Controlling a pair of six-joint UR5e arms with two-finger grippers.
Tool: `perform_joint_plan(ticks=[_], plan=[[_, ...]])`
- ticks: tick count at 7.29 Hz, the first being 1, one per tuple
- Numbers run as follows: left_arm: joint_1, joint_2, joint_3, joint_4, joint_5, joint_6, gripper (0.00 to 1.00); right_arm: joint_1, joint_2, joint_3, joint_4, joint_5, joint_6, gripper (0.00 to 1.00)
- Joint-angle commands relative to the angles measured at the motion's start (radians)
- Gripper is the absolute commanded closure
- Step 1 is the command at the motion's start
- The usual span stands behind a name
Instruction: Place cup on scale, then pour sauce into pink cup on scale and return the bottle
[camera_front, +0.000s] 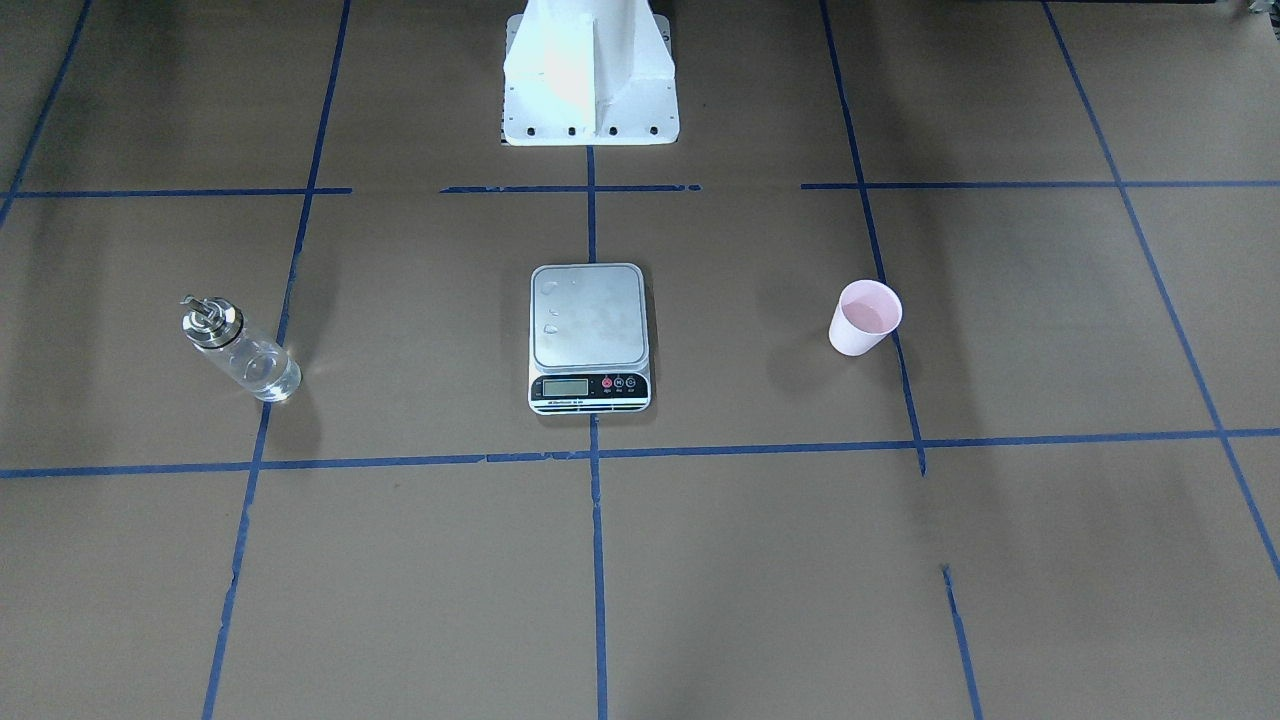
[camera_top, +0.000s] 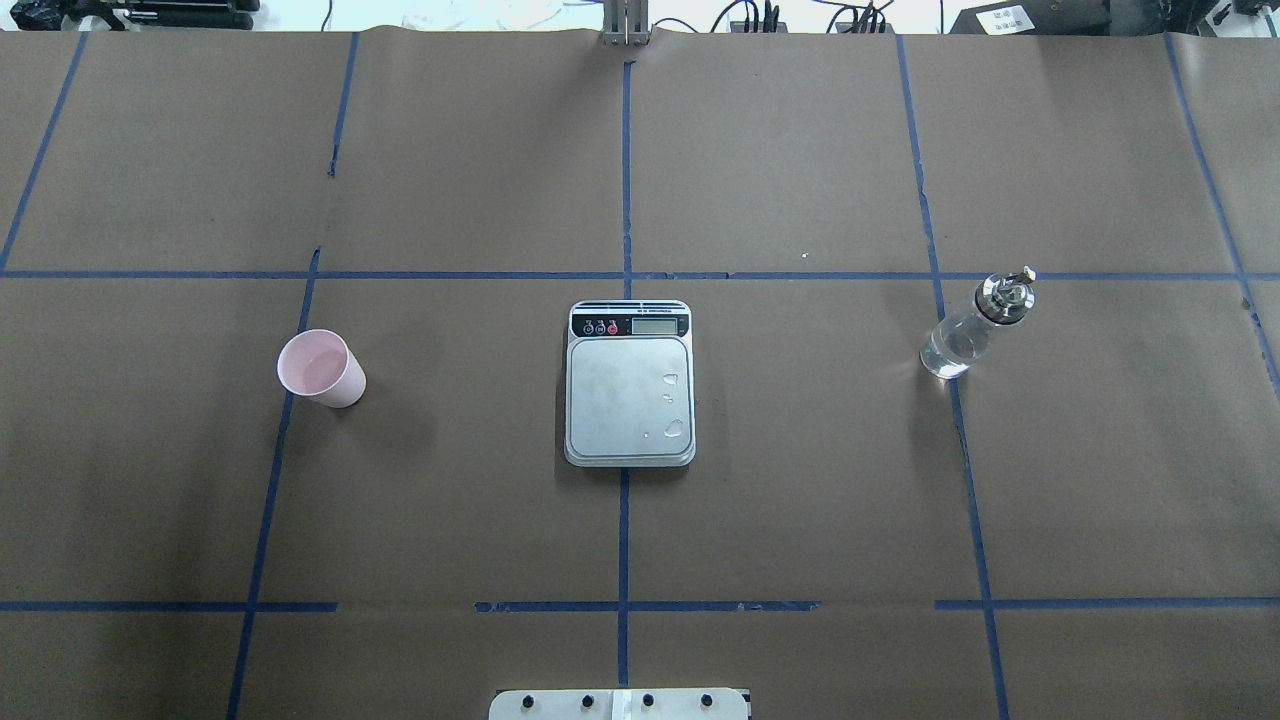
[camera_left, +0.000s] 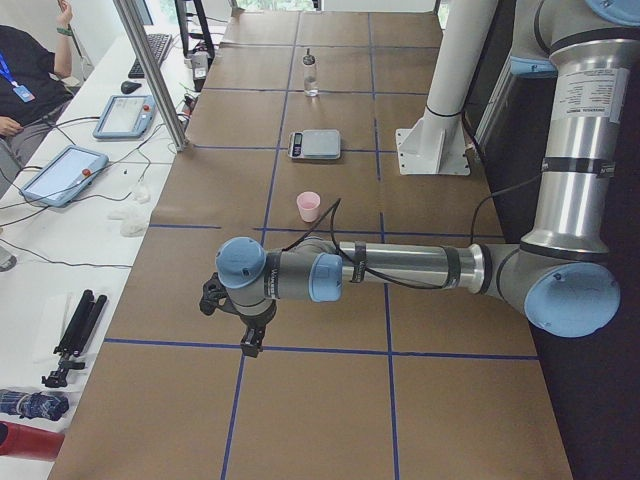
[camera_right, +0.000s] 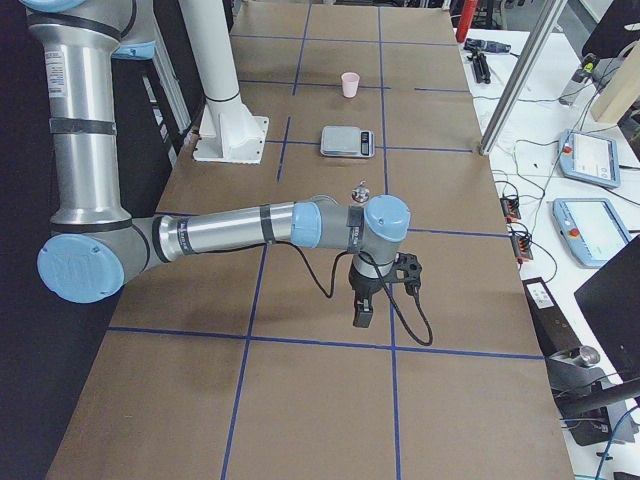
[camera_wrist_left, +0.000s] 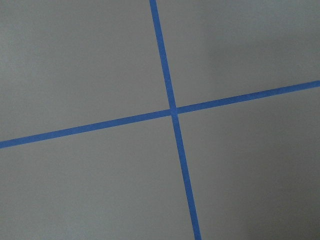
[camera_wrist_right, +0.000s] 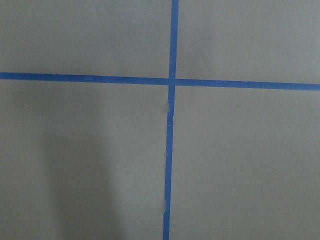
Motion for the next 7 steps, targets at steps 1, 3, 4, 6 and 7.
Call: perform_joint_plan(ticks=[1, 3, 4, 6, 7], plan=[[0.002, 0.003, -0.036, -0.003, 0.000, 0.001, 0.00, -0.007, 0.001, 0.007, 0.002, 0.001, 0.001, 0.00], [0.002, 0.005, -0.039, -0.009, 0.001, -0.002, 0.00, -0.007, -0.002, 0.056, 0.000, 0.000, 0.000, 0.00], [0.004, 0.005, -0.059, -0.030, 0.000, -0.002, 0.00, -0.010, -0.001, 0.073, 0.000, 0.001, 0.000, 0.00], [0.005, 0.003, -0.059, -0.123, 0.001, -0.002, 0.00, -0.034, 0.008, 0.087, 0.003, 0.000, 0.009, 0.00], [0.005, 0.003, -0.055, -0.200, 0.001, -0.004, 0.00, -0.050, 0.045, 0.089, 0.028, -0.002, 0.015, 0.00]])
